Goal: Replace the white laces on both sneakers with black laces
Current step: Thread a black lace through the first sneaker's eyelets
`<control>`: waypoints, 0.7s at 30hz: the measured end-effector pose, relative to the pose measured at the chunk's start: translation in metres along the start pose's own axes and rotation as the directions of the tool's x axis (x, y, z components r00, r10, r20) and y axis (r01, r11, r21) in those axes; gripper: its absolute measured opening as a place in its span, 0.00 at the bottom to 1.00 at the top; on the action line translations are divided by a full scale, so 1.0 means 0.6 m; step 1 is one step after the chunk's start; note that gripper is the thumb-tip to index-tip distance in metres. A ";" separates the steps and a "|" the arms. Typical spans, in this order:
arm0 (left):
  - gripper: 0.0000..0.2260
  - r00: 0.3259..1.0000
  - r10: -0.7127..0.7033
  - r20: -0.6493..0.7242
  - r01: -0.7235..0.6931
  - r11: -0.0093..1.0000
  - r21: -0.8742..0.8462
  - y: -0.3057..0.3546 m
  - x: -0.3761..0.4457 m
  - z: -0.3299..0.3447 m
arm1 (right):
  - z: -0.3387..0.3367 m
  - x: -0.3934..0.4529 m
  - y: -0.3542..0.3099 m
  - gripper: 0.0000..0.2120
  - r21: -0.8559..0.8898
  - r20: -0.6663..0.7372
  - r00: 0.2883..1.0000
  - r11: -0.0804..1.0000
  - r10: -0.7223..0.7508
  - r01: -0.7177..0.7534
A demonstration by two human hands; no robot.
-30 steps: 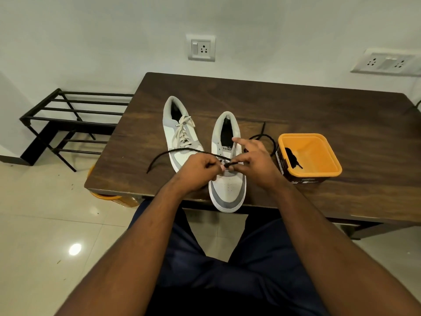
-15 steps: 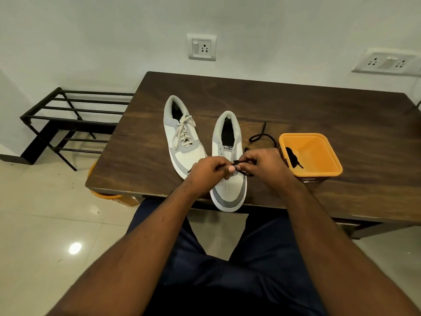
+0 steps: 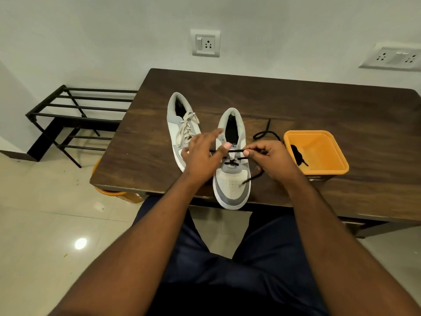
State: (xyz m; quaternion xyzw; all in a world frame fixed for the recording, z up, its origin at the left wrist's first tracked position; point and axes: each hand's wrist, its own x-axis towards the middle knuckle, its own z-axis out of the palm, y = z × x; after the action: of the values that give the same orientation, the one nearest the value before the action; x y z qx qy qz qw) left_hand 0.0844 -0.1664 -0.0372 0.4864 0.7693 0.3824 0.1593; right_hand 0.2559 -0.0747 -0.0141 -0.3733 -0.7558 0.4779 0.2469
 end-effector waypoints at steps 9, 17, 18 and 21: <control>0.05 0.989 -0.140 -0.039 0.121 0.944 -0.307 -0.012 -0.007 0.017 | -0.011 -0.004 0.015 0.07 0.146 -0.141 0.987 0.988 0.074 -0.053; 0.22 0.995 0.053 0.083 -0.087 0.873 0.480 0.000 -0.027 -0.018 | 0.017 -0.009 0.027 0.10 0.121 -0.073 0.996 0.991 0.060 -0.051; 0.26 0.990 0.089 0.110 -0.127 0.903 0.410 0.010 -0.026 -0.015 | 0.023 -0.009 0.021 0.09 0.165 -0.051 0.997 0.985 0.064 -0.055; 0.24 0.971 0.035 0.238 -0.006 0.993 -0.122 0.028 -0.017 -0.007 | 0.035 -0.005 0.012 0.05 0.282 -0.074 0.993 0.957 0.093 -0.068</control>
State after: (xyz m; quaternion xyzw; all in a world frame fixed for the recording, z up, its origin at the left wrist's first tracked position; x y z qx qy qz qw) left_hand 0.0969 -0.1732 -0.0232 0.5263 0.7151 0.3681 0.2759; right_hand 0.2447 -0.0864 -0.0294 -0.3855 -0.6537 0.5728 0.3098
